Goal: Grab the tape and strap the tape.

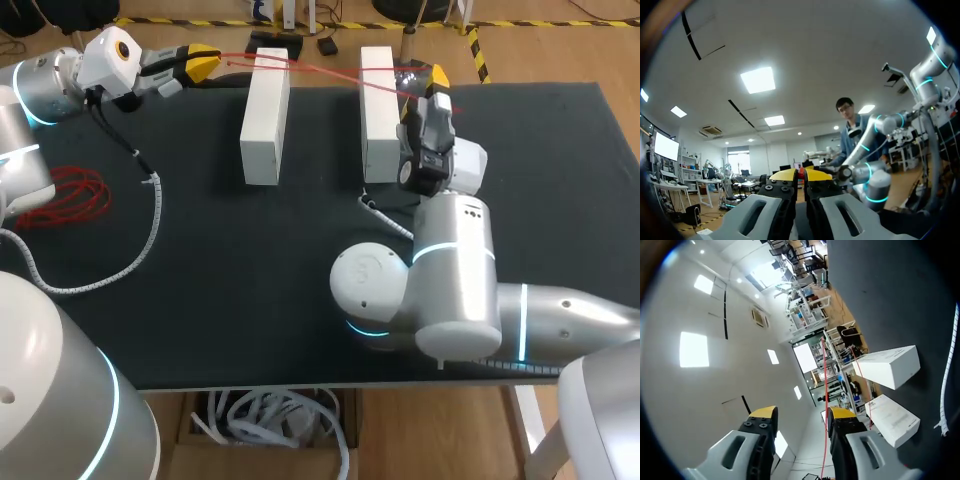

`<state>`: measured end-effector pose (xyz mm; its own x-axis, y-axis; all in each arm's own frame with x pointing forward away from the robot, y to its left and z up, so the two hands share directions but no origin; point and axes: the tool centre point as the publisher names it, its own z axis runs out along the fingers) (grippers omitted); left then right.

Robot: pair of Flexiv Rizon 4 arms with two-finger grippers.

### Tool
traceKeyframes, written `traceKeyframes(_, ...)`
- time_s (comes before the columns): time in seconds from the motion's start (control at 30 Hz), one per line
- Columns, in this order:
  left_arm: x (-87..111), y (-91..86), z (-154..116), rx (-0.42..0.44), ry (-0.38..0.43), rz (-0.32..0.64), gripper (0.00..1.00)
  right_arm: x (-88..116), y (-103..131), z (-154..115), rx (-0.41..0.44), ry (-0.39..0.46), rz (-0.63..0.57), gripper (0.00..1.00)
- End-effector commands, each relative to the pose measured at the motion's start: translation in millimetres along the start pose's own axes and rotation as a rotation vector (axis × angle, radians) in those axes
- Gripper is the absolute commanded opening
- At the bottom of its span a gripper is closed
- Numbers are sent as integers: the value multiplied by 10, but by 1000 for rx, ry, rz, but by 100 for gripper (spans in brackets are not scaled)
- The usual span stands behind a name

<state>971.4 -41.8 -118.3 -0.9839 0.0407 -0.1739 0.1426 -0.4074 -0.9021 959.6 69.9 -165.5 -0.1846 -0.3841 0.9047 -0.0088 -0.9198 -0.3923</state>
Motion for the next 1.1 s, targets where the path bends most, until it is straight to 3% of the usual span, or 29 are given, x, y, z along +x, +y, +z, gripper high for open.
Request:
traceKeyframes(0.03,-6,8,-4,1,2,0,0,1,-49,-13,-13,-4,1,42)
traceKeyframes(0.3,-6,8,-4,1,2,0,0,-9,-46,-13,-23,-4,0,39)
traceKeyframes(0.53,-6,8,-4,1,2,0,0,-35,-38,-22,-30,-10,-3,30)
traceKeyframes(1.1,-6,8,-4,1,2,0,0,-77,-3,-56,-52,-18,-11,28)
